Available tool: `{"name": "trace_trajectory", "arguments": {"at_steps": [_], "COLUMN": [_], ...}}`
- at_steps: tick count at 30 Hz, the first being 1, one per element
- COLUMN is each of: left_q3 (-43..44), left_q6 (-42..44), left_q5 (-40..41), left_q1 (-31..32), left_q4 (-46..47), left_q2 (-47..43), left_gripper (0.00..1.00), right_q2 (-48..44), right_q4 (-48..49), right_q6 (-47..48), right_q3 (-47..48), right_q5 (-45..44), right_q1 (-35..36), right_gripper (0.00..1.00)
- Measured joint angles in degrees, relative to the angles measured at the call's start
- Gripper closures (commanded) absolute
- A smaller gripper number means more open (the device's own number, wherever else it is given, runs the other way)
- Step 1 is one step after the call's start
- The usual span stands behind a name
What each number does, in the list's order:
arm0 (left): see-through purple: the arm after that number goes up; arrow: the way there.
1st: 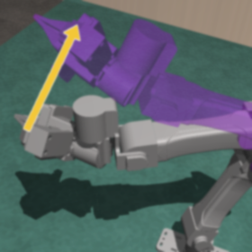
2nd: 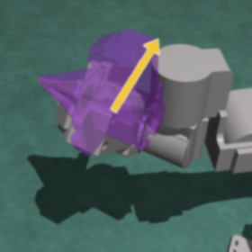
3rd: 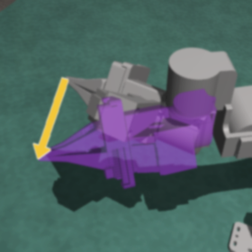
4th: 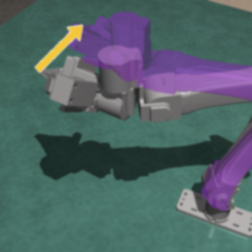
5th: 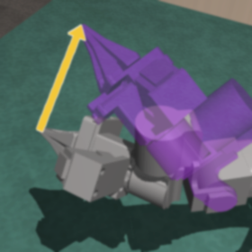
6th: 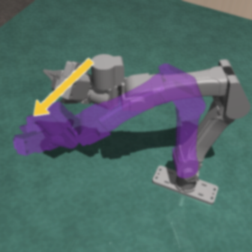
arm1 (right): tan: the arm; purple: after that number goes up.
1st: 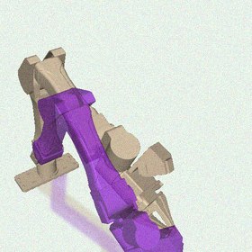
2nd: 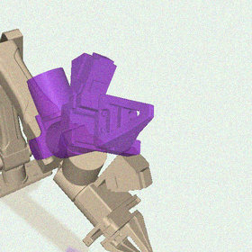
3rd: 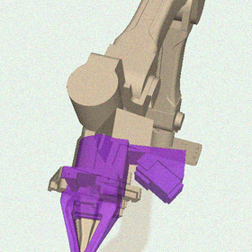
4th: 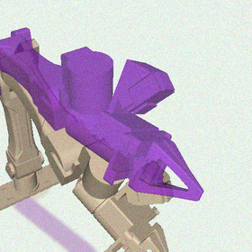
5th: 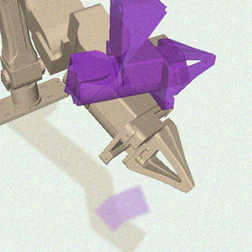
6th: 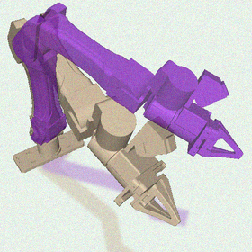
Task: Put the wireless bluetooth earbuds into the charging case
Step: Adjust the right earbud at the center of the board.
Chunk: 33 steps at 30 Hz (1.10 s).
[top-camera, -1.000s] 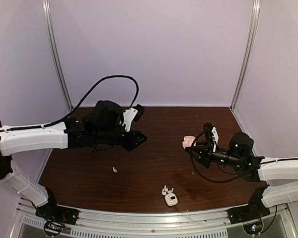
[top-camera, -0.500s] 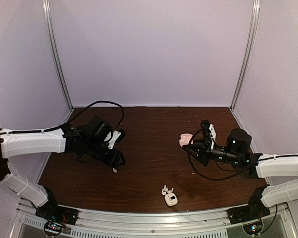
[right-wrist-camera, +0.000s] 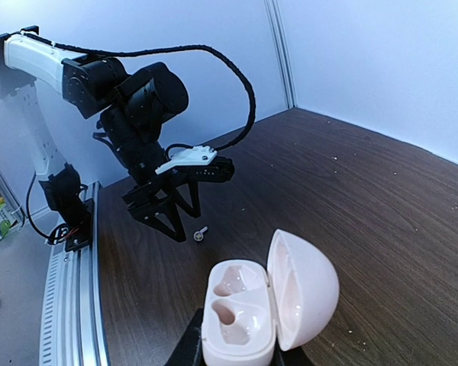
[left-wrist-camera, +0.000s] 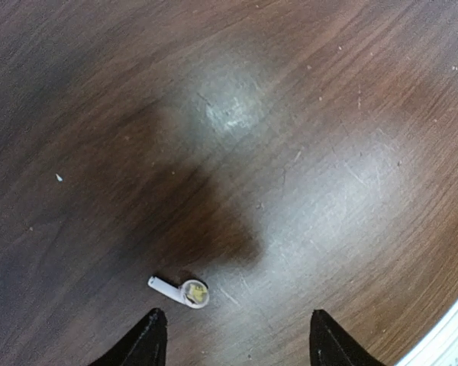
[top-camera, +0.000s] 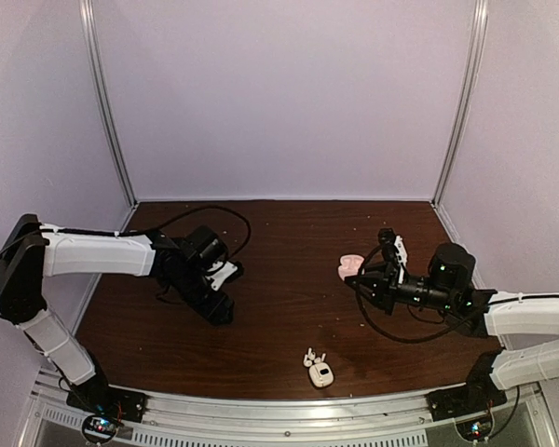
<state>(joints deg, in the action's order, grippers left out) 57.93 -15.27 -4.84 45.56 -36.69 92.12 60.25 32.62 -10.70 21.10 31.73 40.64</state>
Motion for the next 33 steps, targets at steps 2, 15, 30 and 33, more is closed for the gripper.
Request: {"name": "trace_trajectory", "arguments": {"at_steps": [2, 15, 30, 33], "left_q3": [0.00, 0.04, -8.09, -11.32], "left_q6": [-0.04, -0.76, -6.27, -7.80], "left_q5": [-1.29, -5.33, -5.64, -6.34], "left_q1": [-0.98, -3.96, -4.26, -4.26], "left_q4": [1.38, 7.89, 11.67, 10.86], "left_q2": [0.57, 5.46, 1.57, -1.81], "left_gripper": [0.34, 0.34, 0.38, 0.40], "right_q2": [-0.11, -1.18, -1.90, -2.25], "right_q4": [-0.26, -2.43, -3.48, -3.78], "right_q6": [0.00, 0.09, 0.42, 0.46], "right_q3": [-0.02, -0.07, -0.81, -0.85], "right_q5": [0.00, -0.02, -0.24, -0.46], "right_q1": [0.00, 0.00, 0.00, 0.00], "right_gripper": [0.99, 0.99, 1.00, 1.00]}}
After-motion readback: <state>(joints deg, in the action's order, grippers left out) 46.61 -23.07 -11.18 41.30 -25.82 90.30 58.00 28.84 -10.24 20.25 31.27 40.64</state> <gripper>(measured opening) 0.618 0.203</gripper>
